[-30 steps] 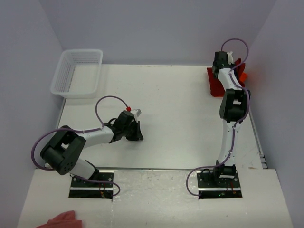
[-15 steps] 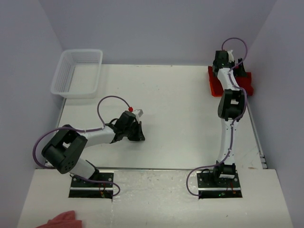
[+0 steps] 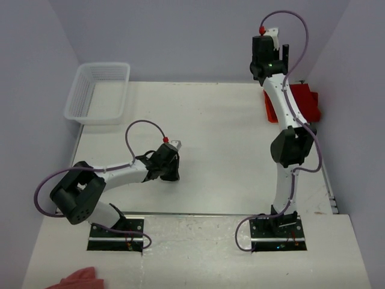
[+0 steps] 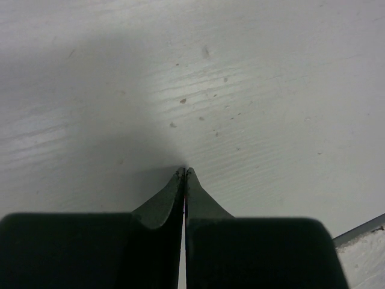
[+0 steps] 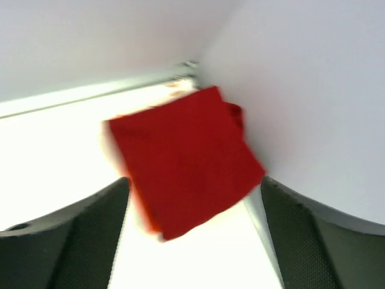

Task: Fold and stack the t-shirts
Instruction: Put the neatly folded tshirt into the corner of the board with the right arm

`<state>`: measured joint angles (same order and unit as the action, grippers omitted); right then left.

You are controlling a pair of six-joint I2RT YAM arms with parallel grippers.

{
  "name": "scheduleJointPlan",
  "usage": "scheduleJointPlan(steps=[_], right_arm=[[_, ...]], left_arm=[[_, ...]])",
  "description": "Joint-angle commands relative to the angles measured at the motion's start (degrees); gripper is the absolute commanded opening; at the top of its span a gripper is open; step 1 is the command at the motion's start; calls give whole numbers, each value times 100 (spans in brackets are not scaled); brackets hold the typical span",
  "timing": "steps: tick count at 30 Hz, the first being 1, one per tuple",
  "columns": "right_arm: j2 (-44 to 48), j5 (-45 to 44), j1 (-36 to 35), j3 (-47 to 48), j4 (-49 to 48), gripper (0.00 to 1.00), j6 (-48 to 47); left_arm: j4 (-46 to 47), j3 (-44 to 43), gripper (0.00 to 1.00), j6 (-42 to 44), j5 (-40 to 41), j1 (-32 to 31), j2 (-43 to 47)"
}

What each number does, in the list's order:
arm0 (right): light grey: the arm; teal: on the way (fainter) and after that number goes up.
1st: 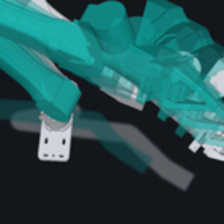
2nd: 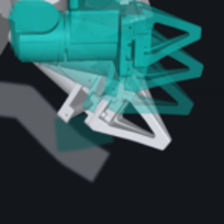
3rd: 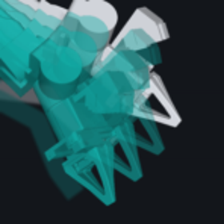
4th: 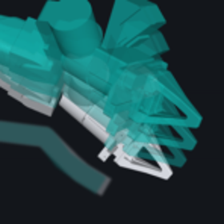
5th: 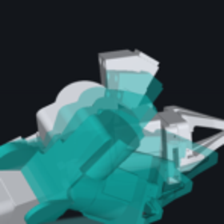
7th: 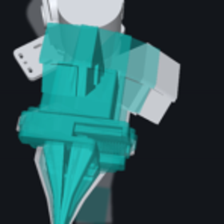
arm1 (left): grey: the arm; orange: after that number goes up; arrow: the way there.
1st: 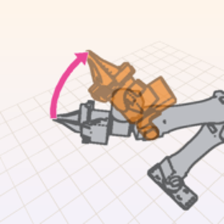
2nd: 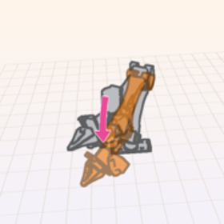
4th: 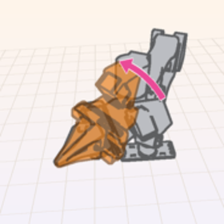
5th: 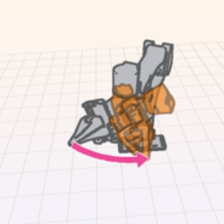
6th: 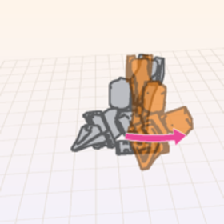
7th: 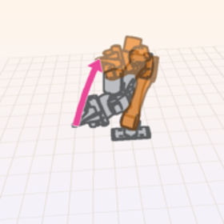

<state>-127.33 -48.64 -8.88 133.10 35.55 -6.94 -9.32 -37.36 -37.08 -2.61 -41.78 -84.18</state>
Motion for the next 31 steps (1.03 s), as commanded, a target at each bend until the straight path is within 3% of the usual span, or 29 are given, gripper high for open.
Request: scheduleJointPlan(steps=[1, 3, 4, 6, 8, 9, 11, 16, 20, 22, 27, 29, 31], right_arm=[[1119, 1537, -183, -254, 1172, 77, 1508], [1644, 2163, -332, -844, 1069, 63, 1738], [1972, 2523, -490, -1691, 885, 60, 1792], [2953, 3394, -675, -2592, 200, 62, 1906], [3484, 3650, -913, -3665, -195, 73, 2134], [3904, 3886, -1061, -3938, -276, 94, 2188], [4232, 3863, -1211, -4616, -391, 99, 2337], [4962, 3976, -1642, -5905, -662, 99, 2452], [5927, 4003, -1810, -6892, -1216, 99, 2574], [6236, 4029, -1880, -7313, -1278, 99, 2619], [7254, 3959, -2021, -8026, -1252, 99, 2636], [7537, 3820, -2021, -8387, -1235, 99, 2645], [7792, 3713, -2021, -8571, -1130, 99, 2645]], left_arm=[[-728, -104, 0, -176, 734, -84, 445], [-808, -122, 0, -212, 858, -102, 630], [-834, -157, 0, -212, 920, -94, 718], [-1027, -227, 0, -221, 1121, -111, 964], [-1176, -298, 0, -229, 1332, -111, 1270], [-1203, -306, 3, -238, 1551, -120, 1412], [-1239, -280, 8, -256, 1737, -120, 1843], [-1361, -324, 29, -221, 2247, -129, 2668], [-1458, -333, 57, -195, 2449, -129, 2942], [-1493, -324, 66, -185, 2467, -129, 3004], [-1520, -228, 73, -282, 2687, -129, 3118], [-1397, -157, 88, -274, 2730, -129, 3197], [-1223, -43, 92, -256, 2783, -129, 3232]])
